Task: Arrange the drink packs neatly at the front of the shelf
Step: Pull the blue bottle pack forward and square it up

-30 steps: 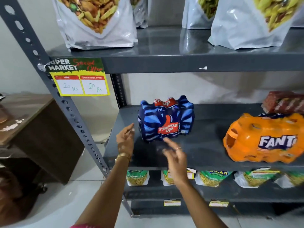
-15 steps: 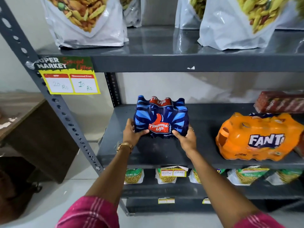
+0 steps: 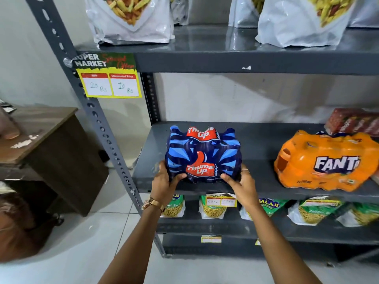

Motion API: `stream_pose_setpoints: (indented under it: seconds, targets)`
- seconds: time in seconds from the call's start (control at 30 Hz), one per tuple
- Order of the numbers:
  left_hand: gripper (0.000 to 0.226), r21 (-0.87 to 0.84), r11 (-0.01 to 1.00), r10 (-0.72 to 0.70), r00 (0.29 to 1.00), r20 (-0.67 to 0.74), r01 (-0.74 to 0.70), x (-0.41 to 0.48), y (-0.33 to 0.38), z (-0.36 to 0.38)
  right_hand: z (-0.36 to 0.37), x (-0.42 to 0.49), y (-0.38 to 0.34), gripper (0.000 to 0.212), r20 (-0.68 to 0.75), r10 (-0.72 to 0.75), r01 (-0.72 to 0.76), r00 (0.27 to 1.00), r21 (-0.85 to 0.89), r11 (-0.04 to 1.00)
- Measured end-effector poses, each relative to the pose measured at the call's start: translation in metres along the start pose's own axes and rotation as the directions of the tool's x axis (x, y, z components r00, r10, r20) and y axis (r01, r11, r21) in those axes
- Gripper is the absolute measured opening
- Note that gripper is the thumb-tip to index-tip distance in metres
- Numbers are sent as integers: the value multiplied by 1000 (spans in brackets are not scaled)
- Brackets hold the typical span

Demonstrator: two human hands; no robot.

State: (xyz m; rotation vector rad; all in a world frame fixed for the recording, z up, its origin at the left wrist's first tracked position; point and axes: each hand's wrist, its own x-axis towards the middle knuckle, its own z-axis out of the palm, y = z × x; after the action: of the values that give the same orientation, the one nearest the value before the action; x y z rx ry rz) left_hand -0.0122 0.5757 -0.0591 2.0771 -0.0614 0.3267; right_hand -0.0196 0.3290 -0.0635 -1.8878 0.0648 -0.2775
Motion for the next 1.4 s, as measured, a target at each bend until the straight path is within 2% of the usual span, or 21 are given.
stream_pose_setpoints:
  seconds: [0.3, 0.73, 0.9, 1.13, 1.4]
  targets:
    - [57, -38, 999, -3, 1000, 10, 3, -6, 3, 0, 0, -10, 0, 43, -8, 2, -1, 1000, 44, 999]
    - [55, -138, 990, -14, 1000, -3, 14, -9, 2, 2, 2, -12, 3, 52, -22, 4, -4, 1000, -5, 1000]
    - [52, -171, 985, 9, 999, -32, -14, -11, 0, 4, 0, -12, 1, 46, -22, 12, -12, 1000, -13, 1000]
    - [43, -272, 962, -41, 993, -110, 10, -16, 1, 9, 0, -9, -2, 58, 29, 28, -27, 999, -42, 999]
    - [42, -334, 942, -90, 982, -168, 29, -18, 2, 13, 2, -10, -7, 60, 36, 9, -7, 999, -67, 998]
